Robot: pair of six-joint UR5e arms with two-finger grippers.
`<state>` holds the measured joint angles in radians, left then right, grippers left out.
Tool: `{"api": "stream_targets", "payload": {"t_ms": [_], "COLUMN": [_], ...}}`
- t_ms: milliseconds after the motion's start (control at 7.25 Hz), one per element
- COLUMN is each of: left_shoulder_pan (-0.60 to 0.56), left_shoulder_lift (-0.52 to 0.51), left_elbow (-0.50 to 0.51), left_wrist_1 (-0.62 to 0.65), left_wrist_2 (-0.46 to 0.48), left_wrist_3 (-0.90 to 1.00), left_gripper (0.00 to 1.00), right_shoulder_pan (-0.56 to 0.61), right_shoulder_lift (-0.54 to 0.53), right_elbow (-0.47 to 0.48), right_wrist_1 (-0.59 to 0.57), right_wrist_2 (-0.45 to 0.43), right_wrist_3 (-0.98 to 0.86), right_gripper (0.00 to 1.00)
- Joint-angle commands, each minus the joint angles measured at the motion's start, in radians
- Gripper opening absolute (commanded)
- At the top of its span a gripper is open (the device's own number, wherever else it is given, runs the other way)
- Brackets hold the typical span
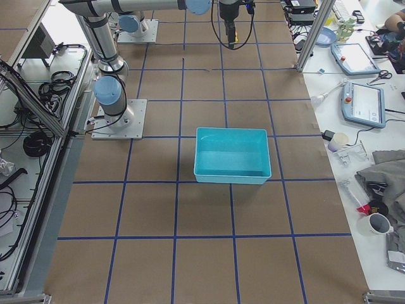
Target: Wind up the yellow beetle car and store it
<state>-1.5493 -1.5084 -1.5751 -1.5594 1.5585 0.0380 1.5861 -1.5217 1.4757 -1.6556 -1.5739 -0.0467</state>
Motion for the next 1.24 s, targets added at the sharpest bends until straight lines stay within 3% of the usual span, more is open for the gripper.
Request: {"api": "stream_targets", "payload": {"t_ms": [0, 1103], "left_shoulder_pan": [0.003, 0.005], "left_shoulder_lift": [-0.009, -0.033], "left_elbow": [0.004, 0.014], "left_wrist_1": [0.005, 0.012], "left_wrist_2": [0.002, 0.018], "left_wrist_3": [0.003, 0.114], "left_gripper": [1.0, 1.0], "right_shoulder_pan": [0.0, 0.0], "right_shoulder_lift": [0.0, 0.0], "right_elbow": [0.0, 0.0], "right_wrist_1": [0.0, 0.0], "right_wrist_2": [0.0, 0.0], "right_wrist_3": [-0.001, 0.001], "right_gripper": [1.0, 1.0]}}
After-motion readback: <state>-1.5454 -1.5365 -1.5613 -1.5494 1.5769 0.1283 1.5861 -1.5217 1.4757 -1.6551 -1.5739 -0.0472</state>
